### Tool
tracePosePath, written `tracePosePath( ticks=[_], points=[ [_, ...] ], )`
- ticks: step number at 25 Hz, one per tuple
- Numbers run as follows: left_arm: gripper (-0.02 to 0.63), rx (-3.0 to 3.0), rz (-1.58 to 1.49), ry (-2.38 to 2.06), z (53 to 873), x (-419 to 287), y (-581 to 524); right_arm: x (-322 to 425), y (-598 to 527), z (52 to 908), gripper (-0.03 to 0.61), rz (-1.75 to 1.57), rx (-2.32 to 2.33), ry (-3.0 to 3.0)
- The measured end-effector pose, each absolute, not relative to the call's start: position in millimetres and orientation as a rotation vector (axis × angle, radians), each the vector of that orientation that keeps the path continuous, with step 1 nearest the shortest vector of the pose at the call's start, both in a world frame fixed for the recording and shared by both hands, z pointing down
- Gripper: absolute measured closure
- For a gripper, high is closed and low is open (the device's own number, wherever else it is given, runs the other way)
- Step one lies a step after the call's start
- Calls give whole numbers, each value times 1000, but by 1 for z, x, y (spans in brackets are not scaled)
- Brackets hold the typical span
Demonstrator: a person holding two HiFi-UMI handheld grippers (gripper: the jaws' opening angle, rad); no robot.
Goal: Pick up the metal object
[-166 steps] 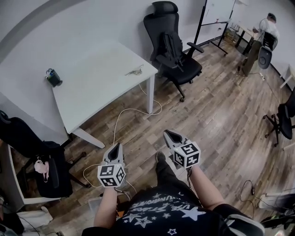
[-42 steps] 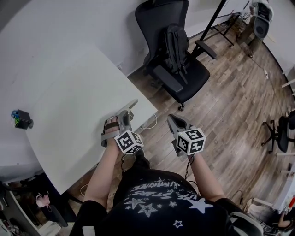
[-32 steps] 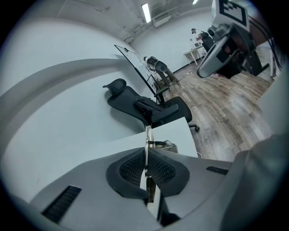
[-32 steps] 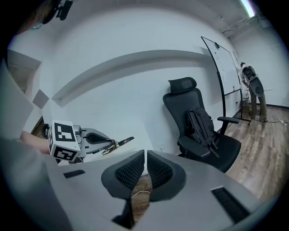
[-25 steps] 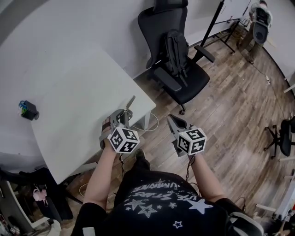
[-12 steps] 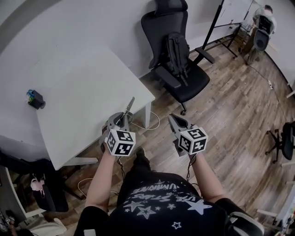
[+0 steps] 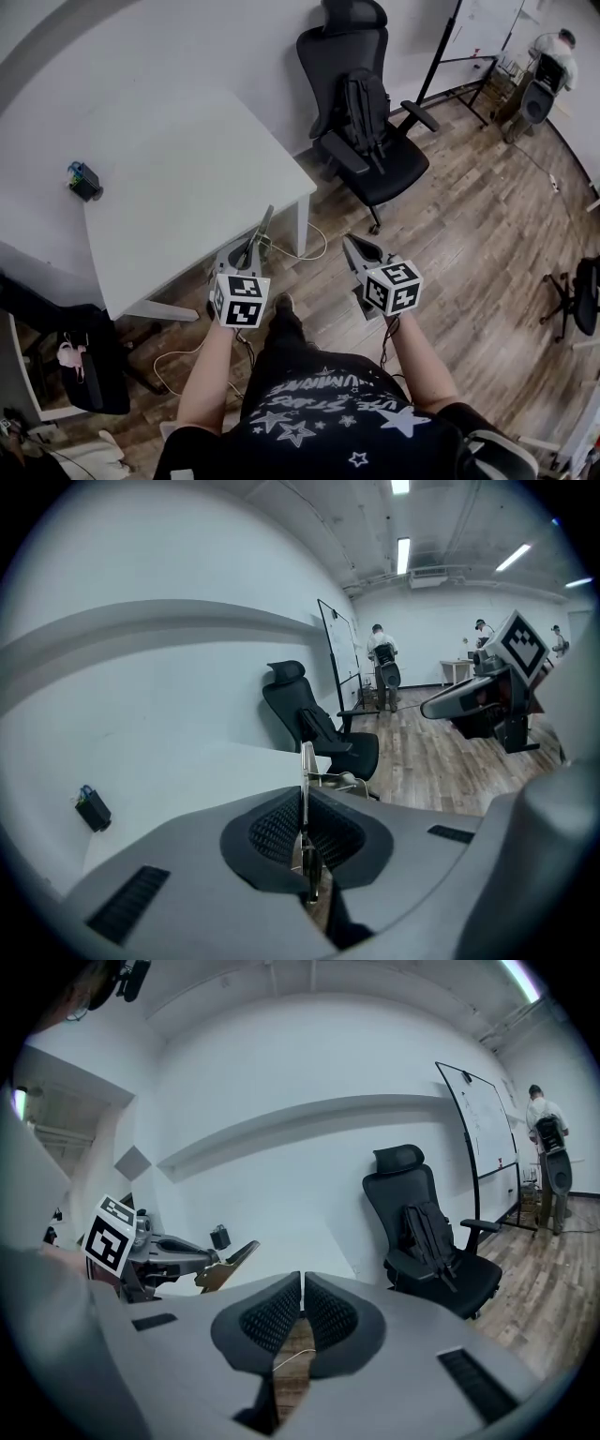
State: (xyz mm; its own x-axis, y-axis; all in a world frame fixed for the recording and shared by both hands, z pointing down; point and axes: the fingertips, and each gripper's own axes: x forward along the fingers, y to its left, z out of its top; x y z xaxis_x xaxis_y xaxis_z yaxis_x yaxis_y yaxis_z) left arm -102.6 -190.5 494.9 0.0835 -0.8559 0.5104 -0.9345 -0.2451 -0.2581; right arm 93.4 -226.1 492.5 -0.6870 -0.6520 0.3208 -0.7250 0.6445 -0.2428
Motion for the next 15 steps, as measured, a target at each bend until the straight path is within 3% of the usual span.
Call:
tracePosePath(
  ticks=[15],
  points=[
    [591,2099,774,-1866,511,-96,-90,103,-144,506,529,534,1028,-2663]
  ],
)
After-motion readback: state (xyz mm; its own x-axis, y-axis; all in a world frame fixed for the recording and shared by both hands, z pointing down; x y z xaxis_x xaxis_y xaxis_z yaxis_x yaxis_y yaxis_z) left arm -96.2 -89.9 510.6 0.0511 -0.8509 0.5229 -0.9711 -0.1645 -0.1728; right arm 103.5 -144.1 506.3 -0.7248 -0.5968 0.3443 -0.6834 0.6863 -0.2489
